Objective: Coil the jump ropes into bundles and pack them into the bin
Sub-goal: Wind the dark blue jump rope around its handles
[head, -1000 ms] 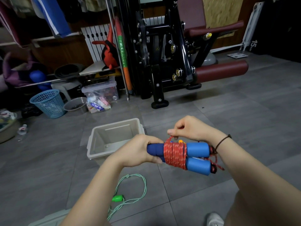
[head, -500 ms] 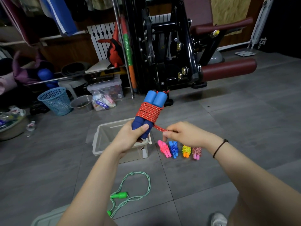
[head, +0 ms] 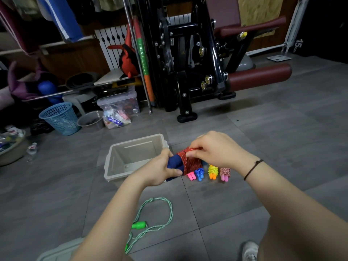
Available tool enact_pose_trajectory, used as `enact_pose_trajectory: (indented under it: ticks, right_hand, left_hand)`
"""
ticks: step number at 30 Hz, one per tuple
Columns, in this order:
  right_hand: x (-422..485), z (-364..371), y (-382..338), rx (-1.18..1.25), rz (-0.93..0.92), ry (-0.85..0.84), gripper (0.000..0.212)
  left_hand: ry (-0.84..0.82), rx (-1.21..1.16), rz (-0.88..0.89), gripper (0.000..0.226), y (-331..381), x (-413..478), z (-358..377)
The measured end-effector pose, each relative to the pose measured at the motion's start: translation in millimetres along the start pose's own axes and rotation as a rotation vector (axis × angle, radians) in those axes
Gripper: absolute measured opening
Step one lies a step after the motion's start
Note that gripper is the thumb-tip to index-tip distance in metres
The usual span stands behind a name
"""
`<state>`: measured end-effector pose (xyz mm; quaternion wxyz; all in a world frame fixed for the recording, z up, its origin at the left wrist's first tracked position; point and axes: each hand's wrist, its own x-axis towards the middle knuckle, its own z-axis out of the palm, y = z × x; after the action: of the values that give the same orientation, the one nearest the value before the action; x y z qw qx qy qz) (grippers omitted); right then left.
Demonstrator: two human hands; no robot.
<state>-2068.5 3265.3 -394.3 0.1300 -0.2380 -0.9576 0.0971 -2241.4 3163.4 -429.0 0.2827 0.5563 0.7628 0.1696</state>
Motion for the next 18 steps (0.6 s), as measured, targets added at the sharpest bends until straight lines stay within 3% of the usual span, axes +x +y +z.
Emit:
enact_pose_trajectory:
  ticks: [5,11,18]
  right_hand:
    - [-0.8,6.8,2.7,0.016,-0.026,0.006,0.032]
    - [-3.9,6.4,13.1,0.122,0.047,-0.073,0.028]
    - [-4.5,3.9,21.1,0.503,0.136,-0.337,0.017]
  left_hand:
    - [-0.138,0.174,0.064,0.044,17.0,-6.5,4.6]
    - [-0.174,0.292,0.191,0.047,26.9,-13.5,10.2]
    - [-0.137,0.146,0.378,0.043,24.7,-22.6,5.7]
